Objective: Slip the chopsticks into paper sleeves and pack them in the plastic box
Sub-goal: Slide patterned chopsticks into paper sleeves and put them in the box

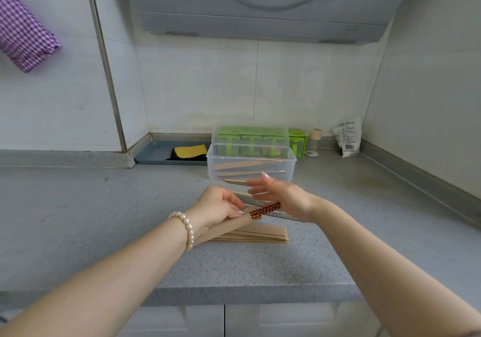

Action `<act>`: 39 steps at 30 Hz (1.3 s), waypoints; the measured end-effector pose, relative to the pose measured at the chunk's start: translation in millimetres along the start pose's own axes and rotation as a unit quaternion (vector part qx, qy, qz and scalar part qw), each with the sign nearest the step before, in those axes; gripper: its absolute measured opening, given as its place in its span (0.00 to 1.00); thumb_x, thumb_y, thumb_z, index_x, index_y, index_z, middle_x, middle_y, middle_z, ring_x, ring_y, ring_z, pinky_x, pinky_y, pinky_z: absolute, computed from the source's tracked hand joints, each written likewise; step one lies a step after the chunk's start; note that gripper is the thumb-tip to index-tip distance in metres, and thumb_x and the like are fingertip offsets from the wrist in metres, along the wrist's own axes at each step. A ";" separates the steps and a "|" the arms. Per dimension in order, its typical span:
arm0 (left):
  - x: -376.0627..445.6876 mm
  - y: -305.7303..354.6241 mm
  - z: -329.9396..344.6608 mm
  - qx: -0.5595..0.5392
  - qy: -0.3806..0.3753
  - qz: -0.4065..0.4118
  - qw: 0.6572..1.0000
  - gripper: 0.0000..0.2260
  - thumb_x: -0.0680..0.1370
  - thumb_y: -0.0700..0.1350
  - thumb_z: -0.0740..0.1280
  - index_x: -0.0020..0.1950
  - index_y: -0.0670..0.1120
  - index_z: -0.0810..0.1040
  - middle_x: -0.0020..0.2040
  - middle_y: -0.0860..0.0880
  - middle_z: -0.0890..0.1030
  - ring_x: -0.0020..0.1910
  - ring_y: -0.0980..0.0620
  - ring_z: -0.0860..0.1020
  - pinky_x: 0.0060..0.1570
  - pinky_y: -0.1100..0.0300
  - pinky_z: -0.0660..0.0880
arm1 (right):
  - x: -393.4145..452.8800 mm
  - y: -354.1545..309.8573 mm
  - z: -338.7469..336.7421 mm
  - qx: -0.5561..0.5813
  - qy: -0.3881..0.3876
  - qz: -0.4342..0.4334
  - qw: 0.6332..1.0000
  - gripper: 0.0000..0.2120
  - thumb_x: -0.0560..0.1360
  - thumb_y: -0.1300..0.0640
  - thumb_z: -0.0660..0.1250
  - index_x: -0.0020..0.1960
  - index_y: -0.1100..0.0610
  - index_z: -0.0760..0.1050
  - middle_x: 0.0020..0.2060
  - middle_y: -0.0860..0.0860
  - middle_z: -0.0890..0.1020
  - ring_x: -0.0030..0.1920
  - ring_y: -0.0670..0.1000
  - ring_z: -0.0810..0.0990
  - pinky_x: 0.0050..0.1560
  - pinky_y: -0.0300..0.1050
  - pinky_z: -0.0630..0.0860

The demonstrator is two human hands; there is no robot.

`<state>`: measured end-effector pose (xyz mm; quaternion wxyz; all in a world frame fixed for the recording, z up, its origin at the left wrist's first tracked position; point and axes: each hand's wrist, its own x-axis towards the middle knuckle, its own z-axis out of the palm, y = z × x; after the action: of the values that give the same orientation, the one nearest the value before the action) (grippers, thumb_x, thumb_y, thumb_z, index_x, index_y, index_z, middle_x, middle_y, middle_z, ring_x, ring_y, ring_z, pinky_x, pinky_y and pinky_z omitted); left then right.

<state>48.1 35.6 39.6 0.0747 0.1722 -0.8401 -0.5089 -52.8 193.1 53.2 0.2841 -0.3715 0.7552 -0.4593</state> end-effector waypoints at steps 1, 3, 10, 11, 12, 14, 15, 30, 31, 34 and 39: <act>-0.2 -0.4 0.1 -0.002 -0.002 0.000 1.000 0.10 0.71 0.34 0.70 0.36 0.49 0.80 0.41 0.47 0.81 0.46 0.50 0.78 0.50 0.58 0.74 | -0.8 -0.6 1.3 -0.010 0.000 0.004 1.000 0.28 0.74 0.34 0.46 0.67 0.45 0.68 0.64 0.48 0.73 0.67 0.47 0.69 0.72 0.52 0.57; 0.2 -0.6 0.4 -0.001 -0.005 0.002 1.000 0.10 0.71 0.34 0.70 0.37 0.49 0.80 0.40 0.48 0.81 0.45 0.51 0.78 0.49 0.60 0.73 | -2.5 -2.7 3.6 -0.028 -0.008 0.011 1.000 0.27 0.78 0.39 0.44 0.70 0.47 0.65 0.66 0.49 0.71 0.67 0.46 0.68 0.69 0.46 0.58; 3.0 4.0 -0.9 0.028 -0.028 0.018 0.999 0.07 0.71 0.36 0.71 0.39 0.48 0.81 0.42 0.47 0.82 0.44 0.52 0.78 0.48 0.62 0.74 | -2.4 -2.1 5.9 -0.151 0.000 0.021 0.988 0.18 0.78 0.52 0.62 0.67 0.53 0.68 0.52 0.50 0.78 0.51 0.49 0.79 0.51 0.43 0.75; 3.6 5.3 -2.5 0.035 -0.029 0.024 0.999 0.06 0.72 0.37 0.71 0.40 0.48 0.80 0.41 0.48 0.82 0.43 0.54 0.78 0.46 0.63 0.74 | -2.4 -2.0 3.2 -0.172 0.021 0.024 0.985 0.16 0.77 0.52 0.63 0.63 0.55 0.71 0.46 0.50 0.80 0.42 0.47 0.80 0.42 0.40 0.77; 5.1 6.8 -4.5 0.040 -0.028 0.027 0.998 0.06 0.72 0.38 0.71 0.40 0.48 0.80 0.40 0.49 0.82 0.42 0.55 0.78 0.43 0.64 0.73 | -2.9 -0.7 -1.2 -0.178 0.045 0.030 0.983 0.13 0.76 0.51 0.65 0.57 0.56 0.75 0.41 0.51 0.81 0.34 0.46 0.78 0.34 0.37 0.75; 8.3 8.8 -9.8 0.045 -0.016 0.031 0.998 0.06 0.73 0.38 0.70 0.40 0.49 0.80 0.40 0.50 0.81 0.42 0.56 0.77 0.40 0.65 0.71 | -4.9 4.4 -13.4 -0.132 0.086 0.039 0.987 0.09 0.74 0.52 0.68 0.45 0.58 0.79 0.32 0.52 0.80 0.25 0.45 0.73 0.26 0.34 0.70; 10.5 9.0 -12.3 0.046 -0.010 0.031 0.998 0.06 0.73 0.38 0.70 0.40 0.49 0.80 0.41 0.50 0.81 0.43 0.56 0.77 0.40 0.65 0.70 | -6.2 7.6 -18.9 -0.086 0.098 0.039 0.991 0.08 0.74 0.54 0.68 0.42 0.59 0.79 0.30 0.53 0.80 0.23 0.45 0.72 0.25 0.34 0.69; 48.6 22.2 -43.2 0.030 0.206 0.165 0.964 0.10 0.75 0.40 0.69 0.55 0.46 0.75 0.52 0.54 0.77 0.53 0.55 0.75 0.56 0.61 0.70 | 31.2 1.8 -72.2 0.296 0.287 -0.024 0.911 0.07 0.77 0.67 0.60 0.44 0.66 0.76 0.27 0.54 0.82 0.26 0.48 0.79 0.29 0.38 0.77; 49.0 22.1 -53.7 0.006 0.246 0.174 0.954 0.09 0.75 0.39 0.68 0.54 0.46 0.75 0.51 0.53 0.77 0.52 0.55 0.75 0.55 0.61 0.70 | 35.8 0.8 -87.4 0.324 0.322 -0.042 0.889 0.08 0.78 0.68 0.59 0.43 0.65 0.75 0.25 0.53 0.81 0.24 0.47 0.79 0.28 0.37 0.77; 54.1 9.1 -75.2 -0.021 0.285 0.146 0.947 0.07 0.75 0.38 0.66 0.52 0.46 0.74 0.48 0.51 0.77 0.49 0.52 0.75 0.50 0.62 0.70 | 50.8 4.1 -125.7 0.330 0.416 -0.060 0.845 0.09 0.78 0.66 0.59 0.40 0.62 0.73 0.20 0.50 0.79 0.21 0.45 0.76 0.25 0.35 0.75; 64.0 -20.3 -68.4 0.013 0.217 0.082 0.973 0.07 0.76 0.38 0.66 0.52 0.45 0.75 0.48 0.50 0.77 0.50 0.52 0.76 0.50 0.62 0.70 | 87.4 17.7 -148.5 0.221 0.468 0.035 0.855 0.11 0.78 0.64 0.61 0.37 0.59 0.71 0.15 0.48 0.76 0.15 0.43 0.72 0.18 0.32 0.70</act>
<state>13.5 -53.1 50.7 0.2947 0.2104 -0.8216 -0.4403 -221.7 198.3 91.4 -0.0126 -0.0134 0.6898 -0.7238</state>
